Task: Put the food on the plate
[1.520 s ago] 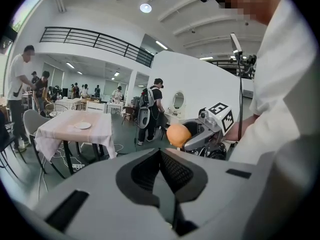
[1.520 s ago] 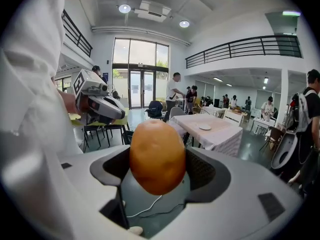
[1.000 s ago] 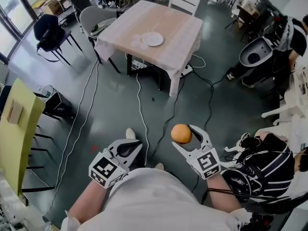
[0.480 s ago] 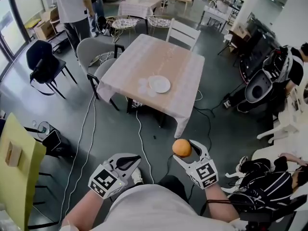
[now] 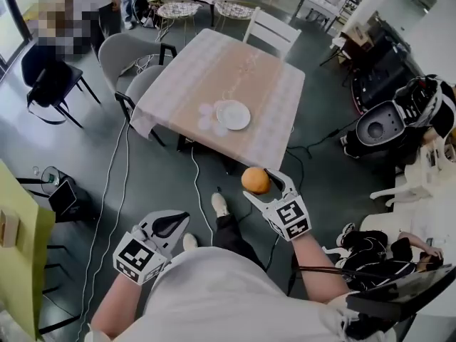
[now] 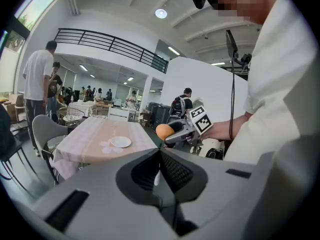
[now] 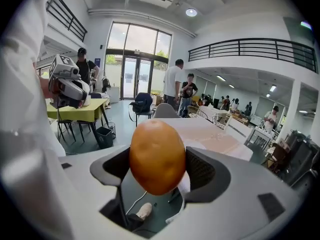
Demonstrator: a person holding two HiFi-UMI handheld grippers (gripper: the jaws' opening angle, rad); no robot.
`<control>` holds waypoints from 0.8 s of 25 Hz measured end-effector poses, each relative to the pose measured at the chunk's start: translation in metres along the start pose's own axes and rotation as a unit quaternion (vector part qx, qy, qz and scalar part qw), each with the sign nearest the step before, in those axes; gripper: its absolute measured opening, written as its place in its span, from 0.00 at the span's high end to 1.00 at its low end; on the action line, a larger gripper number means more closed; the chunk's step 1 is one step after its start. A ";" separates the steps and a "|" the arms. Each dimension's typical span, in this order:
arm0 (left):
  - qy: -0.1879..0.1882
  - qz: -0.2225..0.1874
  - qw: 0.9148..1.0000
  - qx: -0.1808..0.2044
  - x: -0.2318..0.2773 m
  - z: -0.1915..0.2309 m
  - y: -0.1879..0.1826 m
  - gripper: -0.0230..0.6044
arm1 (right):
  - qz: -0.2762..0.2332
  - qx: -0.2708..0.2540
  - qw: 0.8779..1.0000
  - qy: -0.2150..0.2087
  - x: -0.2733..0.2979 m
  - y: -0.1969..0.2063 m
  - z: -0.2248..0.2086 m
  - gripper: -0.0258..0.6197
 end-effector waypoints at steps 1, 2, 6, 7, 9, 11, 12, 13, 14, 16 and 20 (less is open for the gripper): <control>-0.010 -0.001 1.000 -0.005 0.003 0.008 -0.004 0.95 | 0.001 -0.002 1.000 -0.005 0.013 0.000 -0.012 0.42; -0.018 -0.002 1.000 -0.014 0.006 0.016 -0.008 0.95 | 0.002 -0.004 1.000 -0.011 0.027 0.001 -0.024 0.42; -0.046 -0.018 0.998 -0.041 0.033 0.040 -0.036 0.95 | 0.012 -0.019 0.999 -0.034 0.085 0.011 -0.082 0.42; -0.054 -0.021 0.997 -0.040 0.041 0.043 -0.044 0.95 | 0.017 -0.022 0.999 -0.040 0.100 0.014 -0.096 0.42; -0.073 -0.024 0.996 -0.038 0.057 0.053 -0.059 0.95 | 0.024 -0.025 0.998 -0.049 0.128 0.022 -0.123 0.42; -0.088 -0.026 0.995 -0.039 0.072 0.063 -0.072 0.95 | 0.030 -0.033 0.997 -0.057 0.157 0.030 -0.148 0.42; -0.096 -0.026 0.994 -0.039 0.079 0.067 -0.077 0.95 | 0.032 -0.039 0.997 -0.060 0.171 0.032 -0.159 0.42; -0.104 -0.025 0.994 -0.038 0.084 0.069 -0.081 0.95 | 0.036 -0.045 0.996 -0.066 0.184 0.036 -0.169 0.42; -0.113 -0.023 0.993 -0.039 0.088 0.071 -0.084 0.95 | 0.042 -0.050 0.995 -0.074 0.196 0.040 -0.176 0.42; -0.132 -0.022 0.990 -0.047 0.094 0.076 -0.090 0.95 | 0.053 -0.061 0.993 -0.088 0.220 0.049 -0.190 0.42; -0.175 -0.025 0.982 -0.069 0.104 0.086 -0.096 0.95 | 0.077 -0.085 0.986 -0.124 0.271 0.069 -0.207 0.42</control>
Point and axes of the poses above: the fingertips, and each gripper's own axes: x forward along the fingers, z to its left, y out of its underside, the point moved 5 cm from there along -x, backward along the fingers, and after that the axes turned 11 degrees about -x, right-handed, at the moved point
